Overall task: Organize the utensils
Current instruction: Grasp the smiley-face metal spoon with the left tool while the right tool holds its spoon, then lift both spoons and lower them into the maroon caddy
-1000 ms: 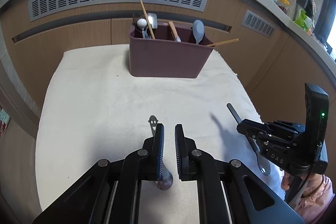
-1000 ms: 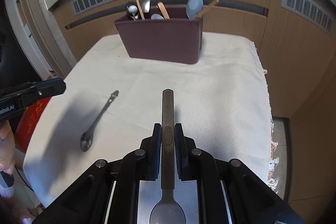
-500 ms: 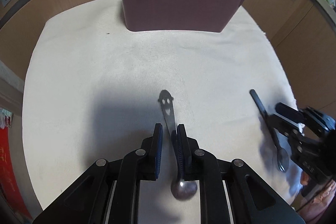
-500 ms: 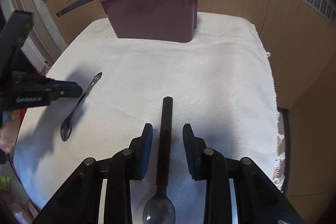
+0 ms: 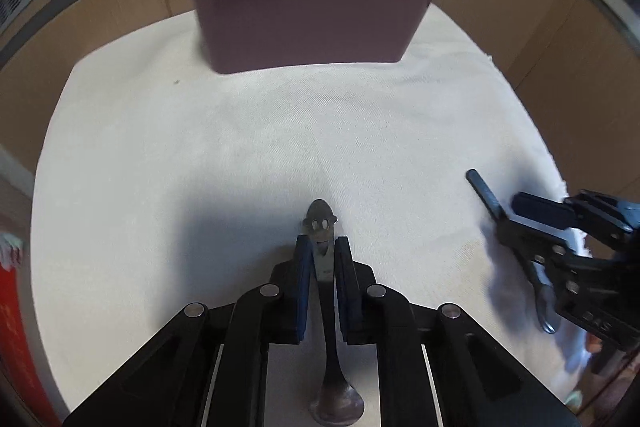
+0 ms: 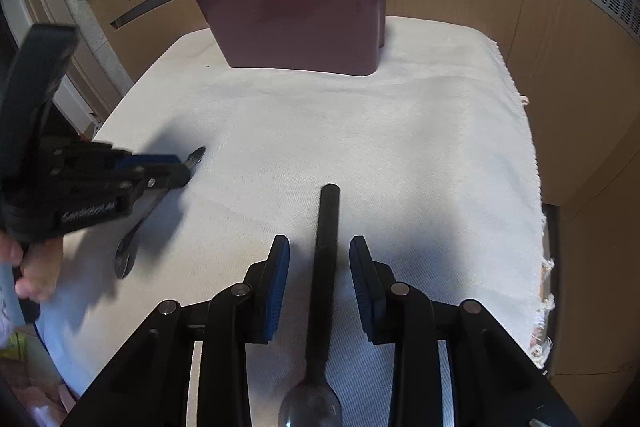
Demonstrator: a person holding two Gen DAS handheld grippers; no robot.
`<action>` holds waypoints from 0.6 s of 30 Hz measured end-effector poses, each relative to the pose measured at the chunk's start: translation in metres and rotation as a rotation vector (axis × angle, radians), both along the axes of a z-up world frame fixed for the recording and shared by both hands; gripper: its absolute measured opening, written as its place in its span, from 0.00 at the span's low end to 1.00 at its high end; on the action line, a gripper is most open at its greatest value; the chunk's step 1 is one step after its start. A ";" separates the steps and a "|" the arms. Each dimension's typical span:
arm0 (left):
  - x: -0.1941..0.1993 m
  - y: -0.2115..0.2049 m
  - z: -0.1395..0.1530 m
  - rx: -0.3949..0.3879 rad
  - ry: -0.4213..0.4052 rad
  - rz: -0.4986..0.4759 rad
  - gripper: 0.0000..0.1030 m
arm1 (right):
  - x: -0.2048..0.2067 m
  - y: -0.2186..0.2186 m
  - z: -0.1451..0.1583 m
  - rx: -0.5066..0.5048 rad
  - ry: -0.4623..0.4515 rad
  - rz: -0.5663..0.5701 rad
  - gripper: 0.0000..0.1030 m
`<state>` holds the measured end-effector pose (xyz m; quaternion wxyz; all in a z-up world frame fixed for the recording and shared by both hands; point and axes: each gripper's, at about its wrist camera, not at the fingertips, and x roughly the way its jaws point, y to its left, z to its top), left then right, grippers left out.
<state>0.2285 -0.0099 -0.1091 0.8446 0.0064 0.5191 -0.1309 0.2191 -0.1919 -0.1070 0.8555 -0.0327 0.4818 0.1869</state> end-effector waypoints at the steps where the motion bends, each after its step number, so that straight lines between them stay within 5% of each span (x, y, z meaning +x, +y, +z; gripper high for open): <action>1: -0.008 0.006 0.002 -0.025 -0.016 0.019 0.12 | 0.002 0.003 -0.001 -0.015 0.003 0.002 0.29; 4: -0.029 0.018 0.012 -0.067 -0.072 0.049 0.12 | 0.004 0.014 -0.007 -0.076 0.002 -0.003 0.28; 6: -0.040 0.019 0.021 -0.096 -0.106 0.065 0.12 | 0.001 0.018 -0.005 -0.109 -0.009 0.006 0.11; 18: -0.067 0.017 0.076 -0.162 -0.265 0.045 0.08 | -0.034 0.015 0.052 -0.004 -0.153 0.021 0.11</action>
